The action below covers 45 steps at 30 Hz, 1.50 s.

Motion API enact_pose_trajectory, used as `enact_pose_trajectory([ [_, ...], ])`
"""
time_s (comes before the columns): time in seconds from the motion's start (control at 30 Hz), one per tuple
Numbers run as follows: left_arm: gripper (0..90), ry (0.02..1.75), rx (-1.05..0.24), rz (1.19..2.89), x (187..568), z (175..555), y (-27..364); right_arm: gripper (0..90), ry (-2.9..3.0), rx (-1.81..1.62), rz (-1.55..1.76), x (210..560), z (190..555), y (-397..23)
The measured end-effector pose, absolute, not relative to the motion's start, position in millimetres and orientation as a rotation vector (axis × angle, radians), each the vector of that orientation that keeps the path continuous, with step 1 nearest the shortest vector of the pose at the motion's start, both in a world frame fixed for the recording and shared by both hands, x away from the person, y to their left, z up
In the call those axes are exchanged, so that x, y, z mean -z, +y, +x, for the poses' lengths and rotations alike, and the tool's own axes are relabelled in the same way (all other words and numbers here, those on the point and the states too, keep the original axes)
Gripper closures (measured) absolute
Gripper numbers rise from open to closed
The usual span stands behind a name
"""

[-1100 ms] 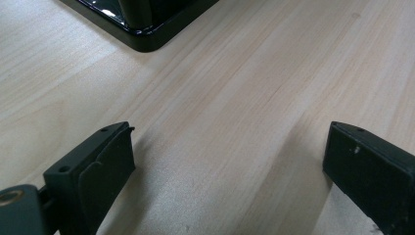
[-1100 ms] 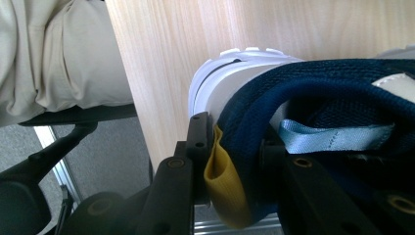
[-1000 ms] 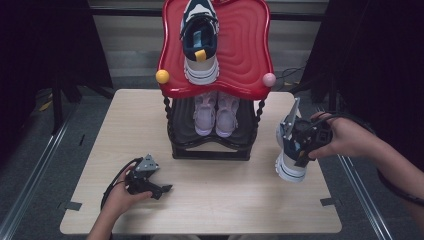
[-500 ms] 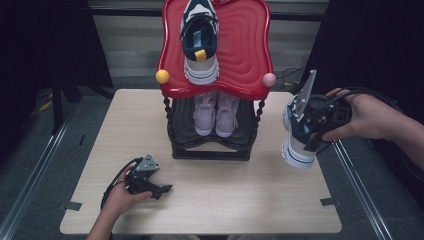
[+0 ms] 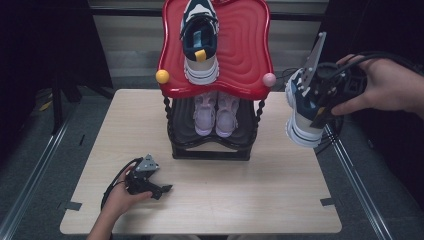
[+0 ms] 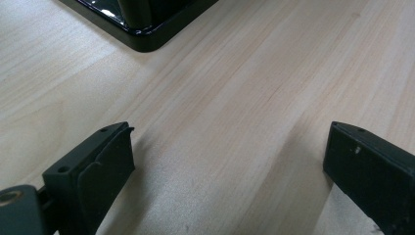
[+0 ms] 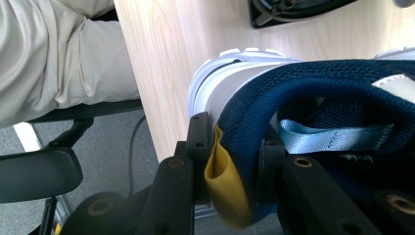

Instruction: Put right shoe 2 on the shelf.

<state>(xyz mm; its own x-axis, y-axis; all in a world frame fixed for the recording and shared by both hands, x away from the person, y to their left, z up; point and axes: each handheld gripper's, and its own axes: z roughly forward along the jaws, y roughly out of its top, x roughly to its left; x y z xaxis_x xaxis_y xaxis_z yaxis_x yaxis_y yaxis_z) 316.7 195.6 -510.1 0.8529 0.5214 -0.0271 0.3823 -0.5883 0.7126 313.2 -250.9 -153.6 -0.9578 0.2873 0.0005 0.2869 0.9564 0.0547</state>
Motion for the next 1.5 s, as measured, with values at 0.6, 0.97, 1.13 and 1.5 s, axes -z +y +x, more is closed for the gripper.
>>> enact_pose_trajectory([
  [0.6,4.1,0.651,-0.241,2.268,510,317,196,74.1,2.992,-0.038,0.424,88,320,-235],
  [0.97,3.9,0.652,-0.245,2.269,510,317,196,74.4,2.907,-0.025,0.343,55,333,-200],
  [1.13,3.8,0.651,-0.245,2.27,510,317,196,74.6,2.871,-0.01,0.298,49,341,-183],
  [1.5,3.8,0.651,-0.24,2.27,510,317,195,74.5,2.865,0.014,0.179,59,363,-145],
])
